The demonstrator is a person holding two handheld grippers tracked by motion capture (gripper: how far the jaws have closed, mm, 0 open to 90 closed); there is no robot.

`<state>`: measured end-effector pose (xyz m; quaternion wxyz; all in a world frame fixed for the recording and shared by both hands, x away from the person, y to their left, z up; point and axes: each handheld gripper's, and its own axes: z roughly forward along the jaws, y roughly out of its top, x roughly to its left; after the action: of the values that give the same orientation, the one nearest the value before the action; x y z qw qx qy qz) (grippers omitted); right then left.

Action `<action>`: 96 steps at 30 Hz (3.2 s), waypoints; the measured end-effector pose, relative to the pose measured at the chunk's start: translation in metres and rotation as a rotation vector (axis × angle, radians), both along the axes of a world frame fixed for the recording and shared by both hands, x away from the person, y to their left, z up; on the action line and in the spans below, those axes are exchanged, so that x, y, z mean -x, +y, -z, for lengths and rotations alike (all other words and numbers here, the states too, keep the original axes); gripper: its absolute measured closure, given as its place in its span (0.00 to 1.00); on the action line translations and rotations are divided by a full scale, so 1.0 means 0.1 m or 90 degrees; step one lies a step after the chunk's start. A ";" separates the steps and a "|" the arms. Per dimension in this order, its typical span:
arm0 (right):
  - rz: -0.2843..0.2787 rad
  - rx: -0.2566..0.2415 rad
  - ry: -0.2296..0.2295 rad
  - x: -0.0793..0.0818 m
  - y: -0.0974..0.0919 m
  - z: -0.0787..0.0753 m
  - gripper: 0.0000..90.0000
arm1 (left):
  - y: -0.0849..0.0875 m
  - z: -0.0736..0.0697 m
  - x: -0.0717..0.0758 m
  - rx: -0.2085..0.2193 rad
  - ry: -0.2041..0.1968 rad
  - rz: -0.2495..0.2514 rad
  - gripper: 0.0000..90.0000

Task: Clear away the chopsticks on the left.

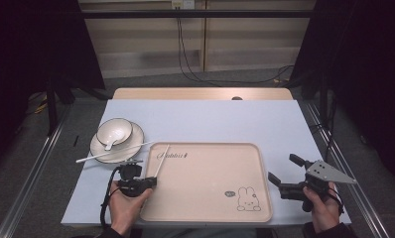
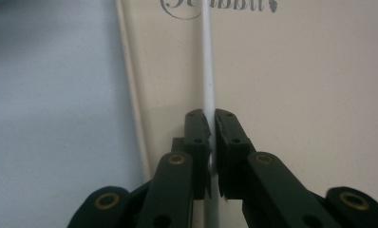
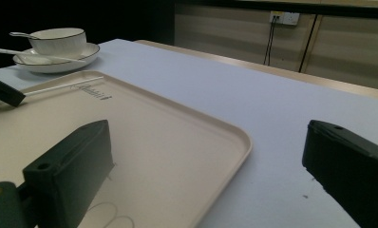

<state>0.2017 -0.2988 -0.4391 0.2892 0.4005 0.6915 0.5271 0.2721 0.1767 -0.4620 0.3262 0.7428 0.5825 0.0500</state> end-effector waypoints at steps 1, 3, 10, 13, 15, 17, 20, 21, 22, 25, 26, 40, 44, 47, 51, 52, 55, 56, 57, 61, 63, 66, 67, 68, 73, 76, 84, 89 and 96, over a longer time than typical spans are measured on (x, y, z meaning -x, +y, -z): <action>-0.001 0.000 0.000 0.00 0.00 0.00 0.02 | 0.00 0.01 -0.01 -0.003 -0.004 -0.003 0.94; 0.000 -0.001 0.002 0.00 0.00 0.00 0.02 | -0.01 0.00 0.00 -0.005 -0.007 -0.004 0.94; 0.000 0.000 0.000 0.00 0.00 0.00 0.02 | -0.02 0.01 -0.01 -0.004 -0.013 -0.007 0.93; -0.001 0.001 0.001 0.00 0.00 0.00 0.02 | -0.01 0.00 -0.01 -0.006 -0.006 0.003 0.91; -0.001 0.000 0.000 0.00 0.00 0.00 0.02 | -0.01 0.00 -0.01 -0.006 -0.005 0.004 0.91; -0.001 -0.001 0.000 0.00 0.00 0.00 0.02 | -0.01 0.00 -0.02 -0.008 -0.008 0.012 0.90; -0.002 0.000 0.000 0.00 0.00 0.00 0.02 | -0.01 0.00 -0.02 -0.004 -0.012 0.014 0.83; -0.001 -0.002 -0.001 0.00 0.00 0.00 0.02 | 0.00 -0.02 -0.02 0.002 -0.023 0.027 0.83; -0.001 -0.001 -0.002 0.00 0.00 0.00 0.02 | 0.00 -0.02 -0.02 0.002 -0.023 0.027 0.81; 0.001 -0.002 -0.002 0.00 0.00 0.00 0.02 | 0.04 -0.06 -0.01 0.026 -0.053 0.054 0.76; 0.001 -0.002 -0.002 0.00 0.00 0.00 0.02 | 0.04 -0.06 -0.01 0.026 -0.053 0.054 0.74; 0.000 -0.003 -0.005 0.01 0.00 0.00 0.02 | 0.35 -0.25 0.07 0.081 -0.219 0.113 0.31; 0.001 -0.003 -0.005 0.00 0.00 0.00 0.02 | 0.51 -0.28 0.06 0.098 -0.232 0.133 0.24; 0.002 -0.002 -0.005 0.00 0.00 0.00 0.02 | 0.62 -0.29 0.06 0.101 -0.232 0.160 0.20; 0.002 -0.002 -0.006 0.00 0.00 0.00 0.02 | 0.79 -0.31 0.06 0.096 -0.233 0.156 0.13; 0.003 -0.001 -0.006 0.00 0.00 0.00 0.02 | 0.83 -0.33 0.06 0.094 -0.239 0.156 0.12; 0.001 -0.002 -0.005 0.01 0.00 0.00 0.02 | 0.96 -0.38 0.07 0.098 -0.252 0.197 0.06; 0.001 -0.002 -0.005 0.01 0.00 0.00 0.02 | 1.01 -0.40 0.08 0.100 -0.261 0.217 0.06; 0.001 -0.001 -0.006 0.01 0.00 0.00 0.02 | 1.05 -0.42 0.08 0.103 -0.263 0.233 0.06; 0.002 -0.002 -0.006 0.00 0.00 0.00 0.02 | 1.21 -0.46 0.05 0.096 -0.279 0.254 0.05; 0.002 -0.002 -0.006 0.00 0.00 0.00 0.02 | 1.25 -0.46 0.04 0.090 -0.283 0.261 0.05; 0.001 -0.003 -0.005 0.00 0.00 0.00 0.02 | 1.38 -0.47 -0.01 0.069 -0.289 0.265 0.03; 0.000 -0.002 -0.005 0.00 0.00 0.00 0.02 | 1.42 -0.47 -0.04 0.067 -0.285 0.267 0.03; 0.001 -0.002 -0.005 0.00 0.00 0.00 0.02 | 1.51 -0.48 -0.10 0.080 -0.286 0.280 0.03; 0.004 -0.001 -0.005 0.00 0.00 0.00 0.02 | 1.63 -0.48 -0.20 0.055 -0.285 0.296 0.04; 0.003 -0.001 -0.004 0.01 0.00 0.00 0.02 | 1.68 -0.45 -0.31 0.033 -0.283 0.309 0.05; 0.007 0.000 -0.003 0.01 0.00 0.00 0.02 | 1.86 -0.49 -0.60 0.004 -0.253 0.305 0.09; 0.004 0.000 -0.003 0.01 -0.01 0.00 0.02 | 1.87 -0.42 -0.74 -0.030 -0.253 0.330 0.15; 0.006 -0.001 -0.002 0.01 -0.01 0.00 0.02 | 1.89 -0.29 -0.86 -0.065 -0.258 0.369 0.44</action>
<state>0.2007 -0.2996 -0.4393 0.2924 0.4029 0.6890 0.5267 0.3582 0.3658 -0.4331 0.3982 0.8676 0.2675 0.1310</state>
